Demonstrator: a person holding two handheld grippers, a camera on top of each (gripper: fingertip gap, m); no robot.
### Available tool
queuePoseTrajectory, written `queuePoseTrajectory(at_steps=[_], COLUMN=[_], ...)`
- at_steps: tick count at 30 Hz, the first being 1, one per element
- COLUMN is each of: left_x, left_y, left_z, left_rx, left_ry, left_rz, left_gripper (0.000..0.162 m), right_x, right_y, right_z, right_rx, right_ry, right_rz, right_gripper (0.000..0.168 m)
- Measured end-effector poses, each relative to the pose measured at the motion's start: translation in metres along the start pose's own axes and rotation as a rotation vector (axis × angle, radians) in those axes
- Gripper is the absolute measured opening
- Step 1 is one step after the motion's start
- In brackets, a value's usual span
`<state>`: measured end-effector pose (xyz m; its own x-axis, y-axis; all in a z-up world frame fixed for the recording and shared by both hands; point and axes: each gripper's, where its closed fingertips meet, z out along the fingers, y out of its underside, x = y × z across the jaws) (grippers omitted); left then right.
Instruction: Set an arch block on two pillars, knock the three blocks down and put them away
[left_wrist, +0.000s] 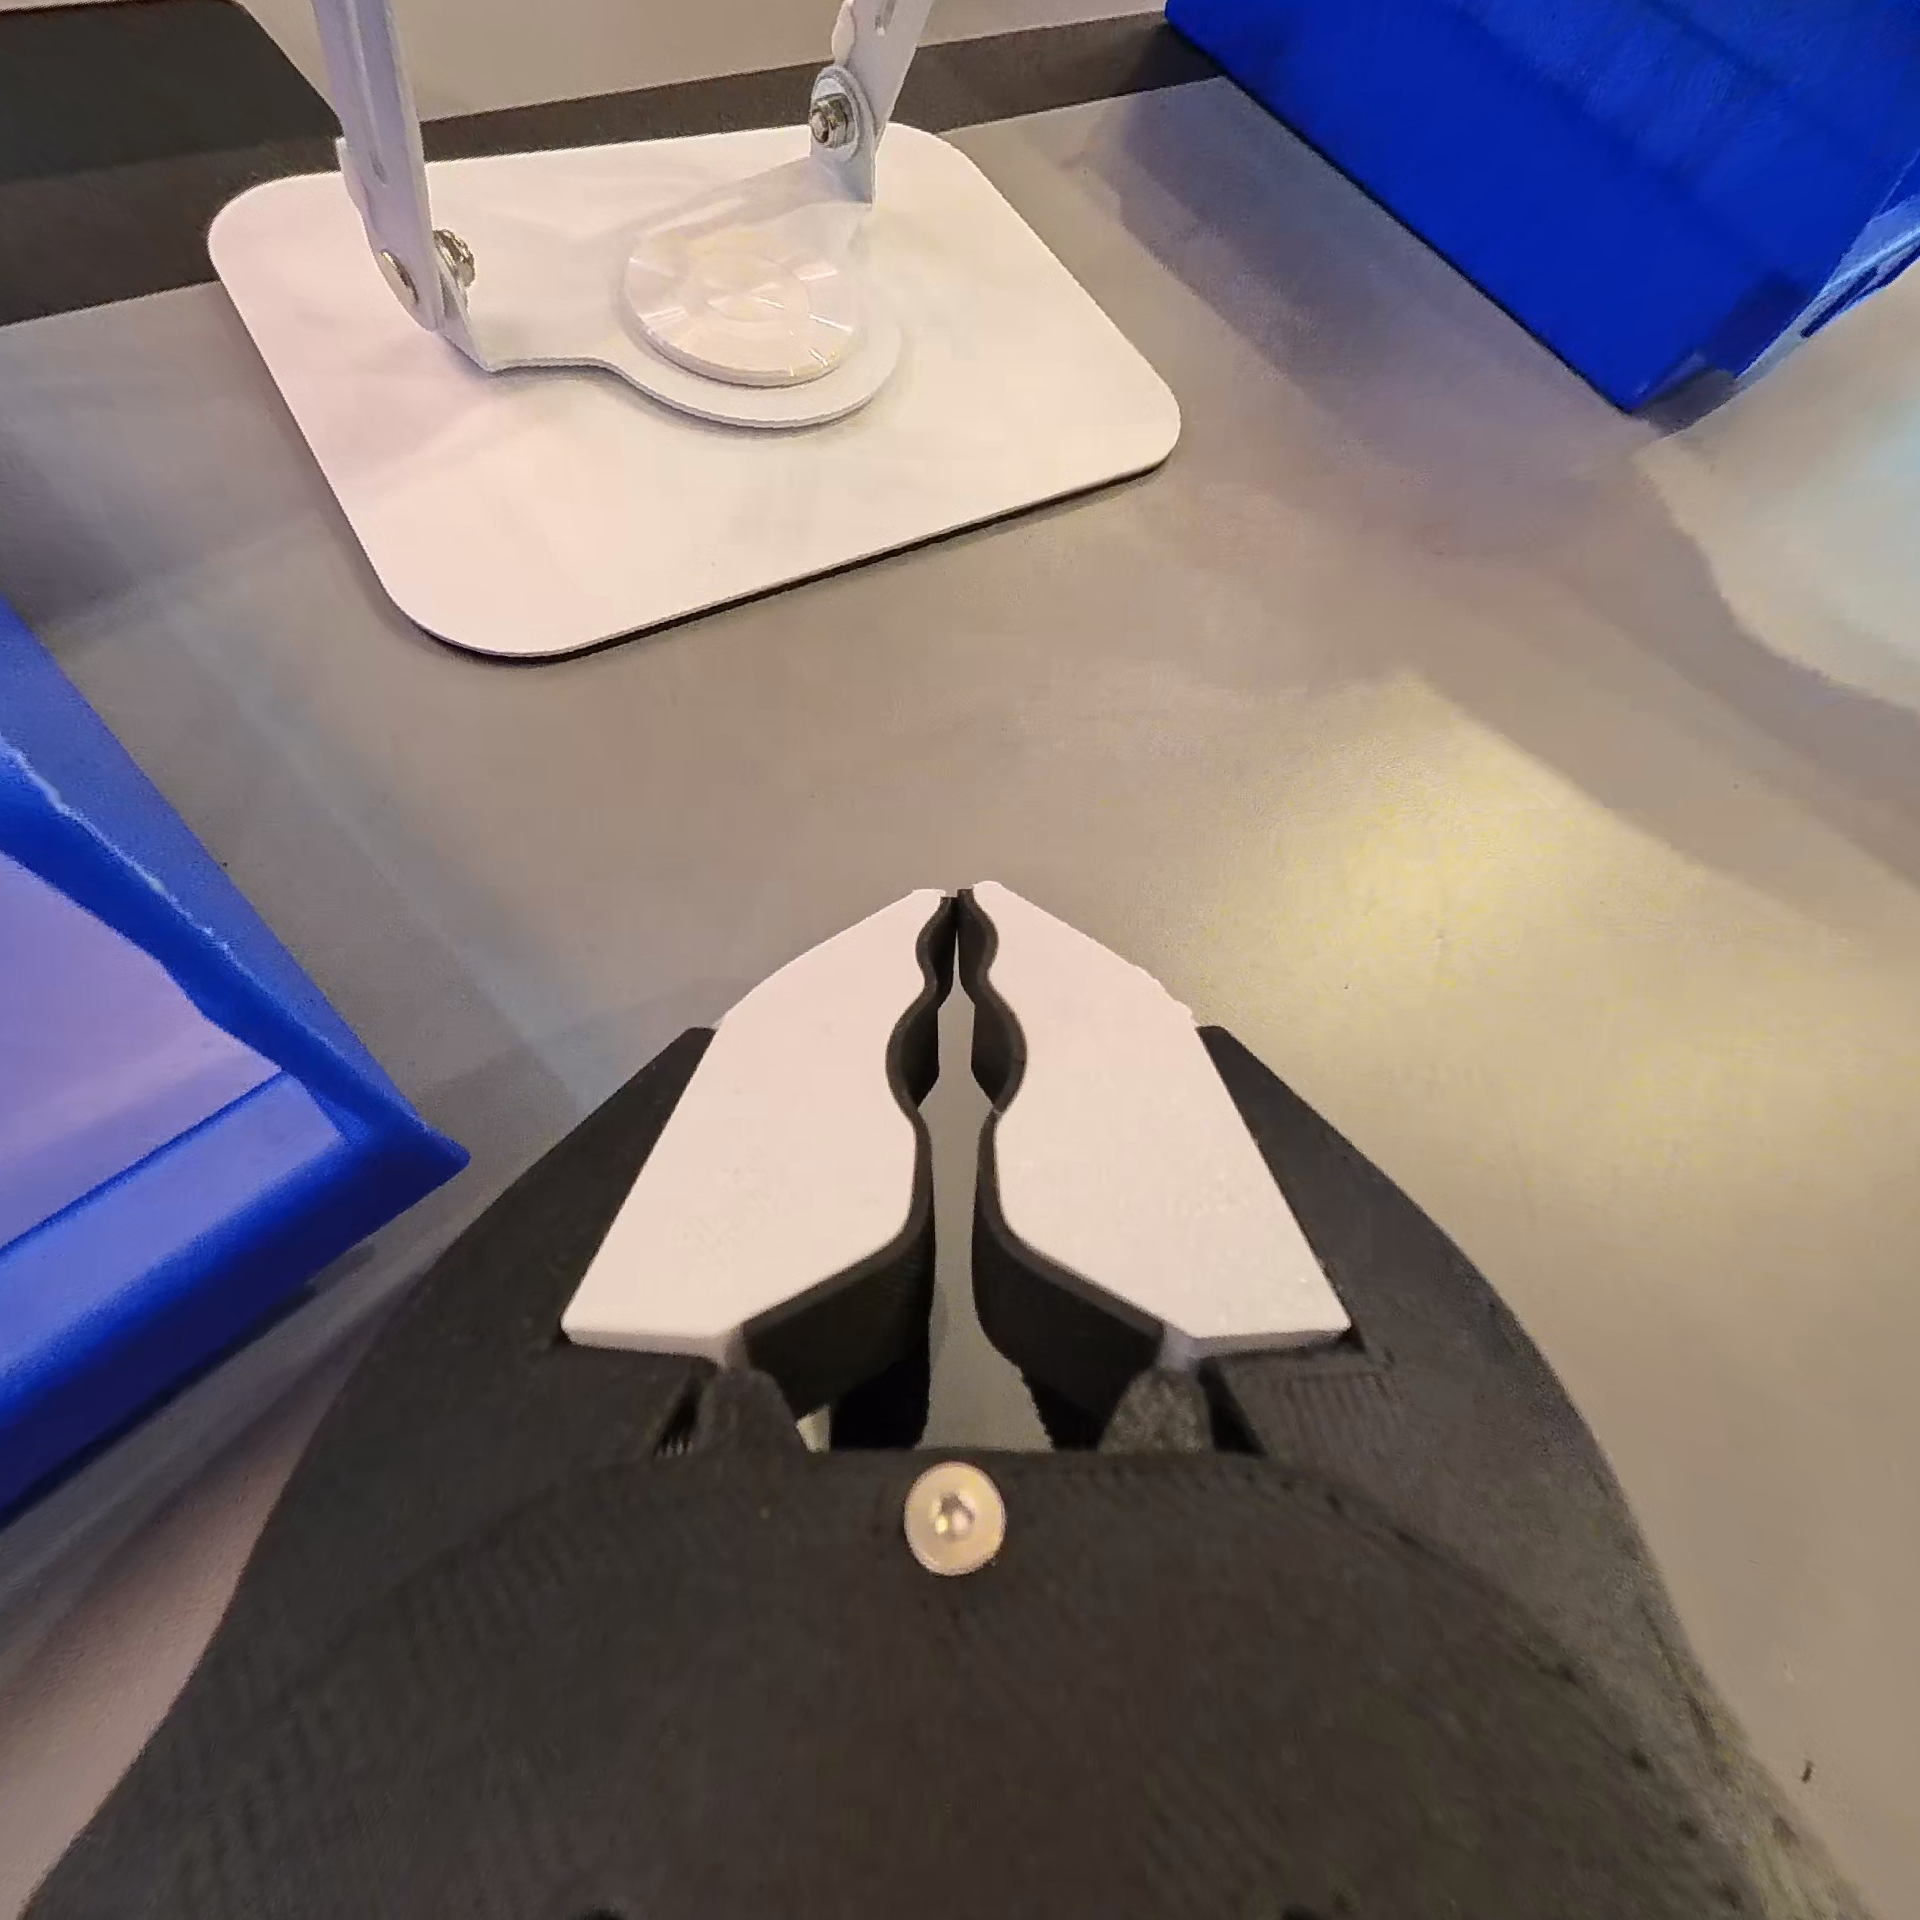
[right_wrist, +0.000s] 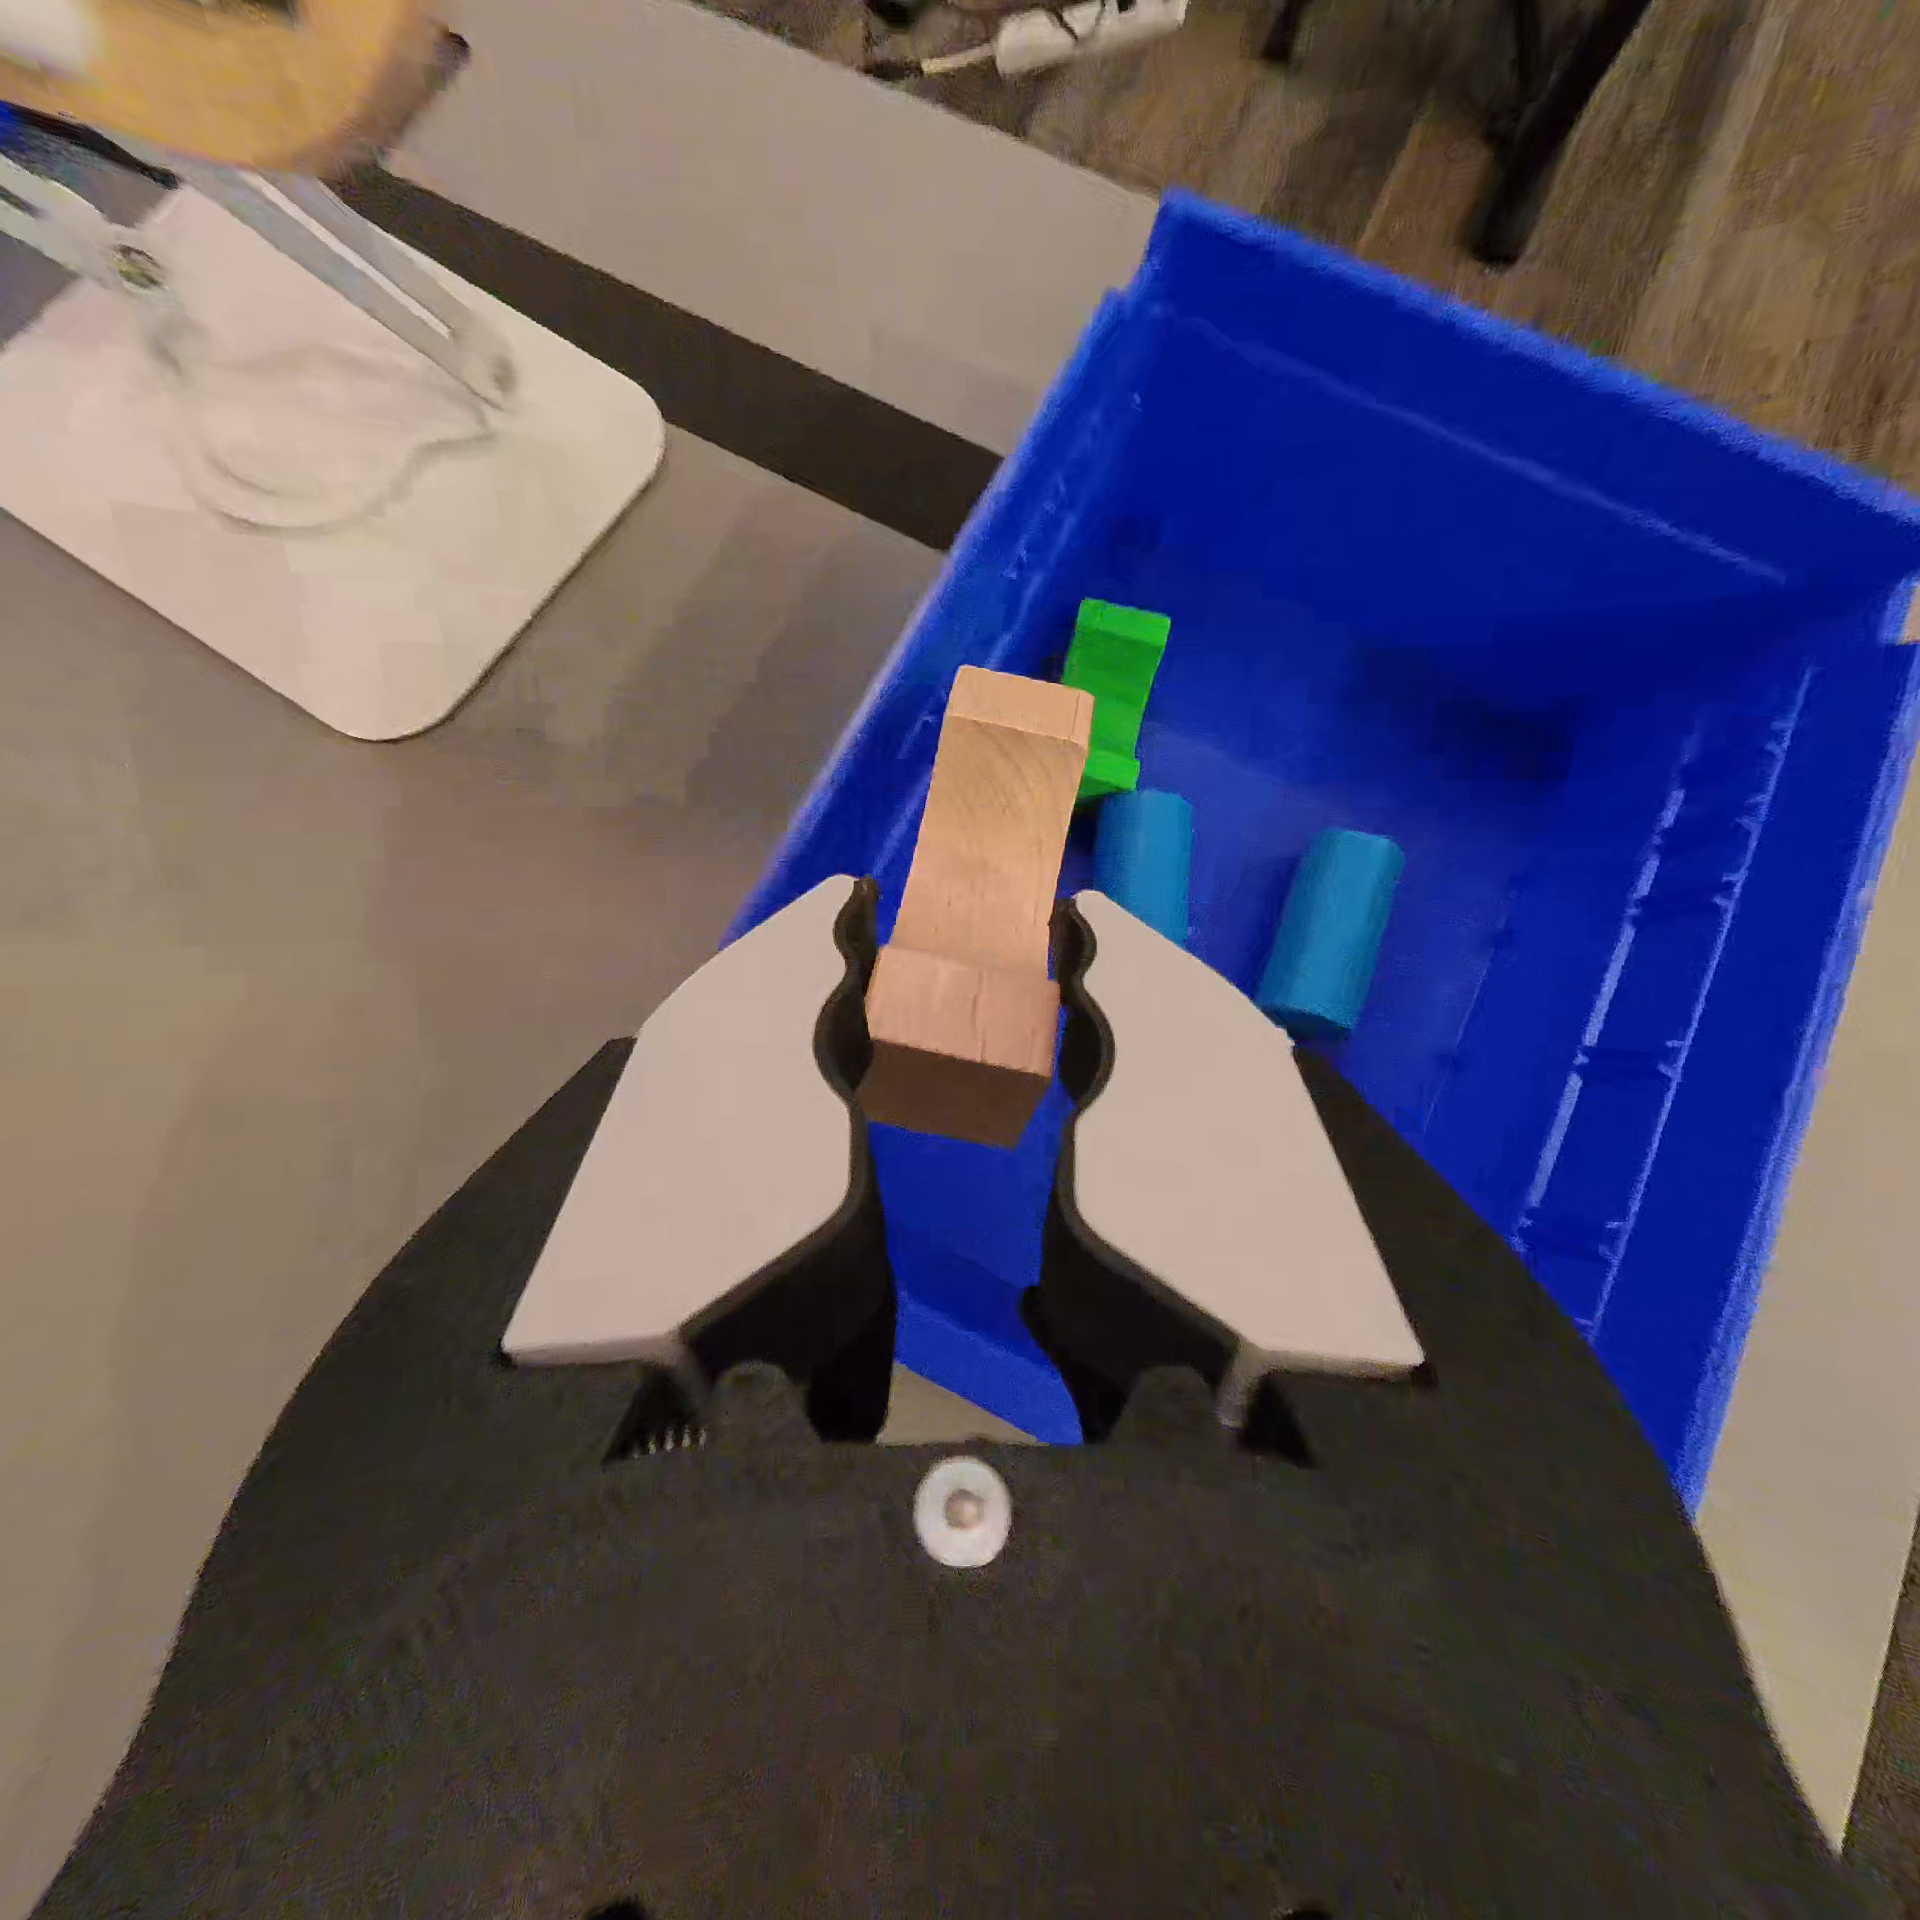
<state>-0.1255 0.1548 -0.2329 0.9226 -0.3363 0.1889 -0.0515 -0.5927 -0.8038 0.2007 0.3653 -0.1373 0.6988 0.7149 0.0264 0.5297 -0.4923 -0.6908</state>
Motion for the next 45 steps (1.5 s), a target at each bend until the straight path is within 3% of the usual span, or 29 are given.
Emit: queuePoseTrajectory(at_steps=[6,12,13,14,18,22,26,28,31,36,40,41,42,45], left_x=[0.0,0.001,0.001,0.001,0.001,0.001,0.001,0.002,0.002,0.003,0.004,0.005,0.005,0.007], left_y=[0.0,0.001,0.001,0.001,0.001,0.001,0.001,0.001,0.002,0.001,0.001,0.001,0.001,0.002], left_z=[0.0,0.001,0.001,0.001,0.001,0.001,0.001,0.001,0.002,0.001,0.001,0.001,0.001,0.002], left_rx=[-0.003,-0.01,-0.009,-0.008,-0.008,-0.008,-0.011,-0.013,-0.016,-0.009,-0.01,-0.012,-0.012,-0.019], left_ry=[0.01,0.014,0.015,0.015,0.017,0.017,0.014,0.009,0.006,0.006,0.009,0.01,0.009,0.008], left_rz=[-0.007,-0.004,-0.004,-0.005,-0.005,-0.004,0.002,0.009,0.016,0.027,0.035,0.038,0.041,0.056], left_gripper=[0.0,0.0,0.0,0.0,0.0,0.0,0.001,0.002,0.002,0.002,0.002,0.002,0.003,0.003], right_x=[0.002,-0.001,-0.004,-0.004,0.003,0.005,-0.018,-0.036,-0.091,-0.169,-0.218,-0.226,-0.232,-0.228], right_y=[0.045,0.065,0.067,0.065,0.059,0.04,0.025,0.023,0.024,0.043,0.081,0.091,0.094,0.093], right_z=[0.048,0.075,0.078,0.081,0.074,0.043,0.008,-0.005,-0.009,0.032,0.066,0.071,0.07,0.07], right_rx=[-0.175,-0.296,-0.303,-0.29,-0.257,-0.126,0.095,0.228,0.398,0.318,0.184,0.153,0.169,0.162], right_ry=[-0.02,0.01,-0.011,-0.014,0.053,0.117,0.138,0.126,-0.066,-0.227,-0.293,-0.31,-0.328,-0.334], right_rz=[0.028,-0.002,-0.004,0.0,-0.031,-0.062,-0.164,-0.189,-0.226,-0.46,-0.727,-0.788,-0.828,-0.796], right_gripper=[0.034,0.034,0.018,0.014,0.034,0.048,0.051,0.042,0.034,0.023,0.023,0.017,0.002,0.009])
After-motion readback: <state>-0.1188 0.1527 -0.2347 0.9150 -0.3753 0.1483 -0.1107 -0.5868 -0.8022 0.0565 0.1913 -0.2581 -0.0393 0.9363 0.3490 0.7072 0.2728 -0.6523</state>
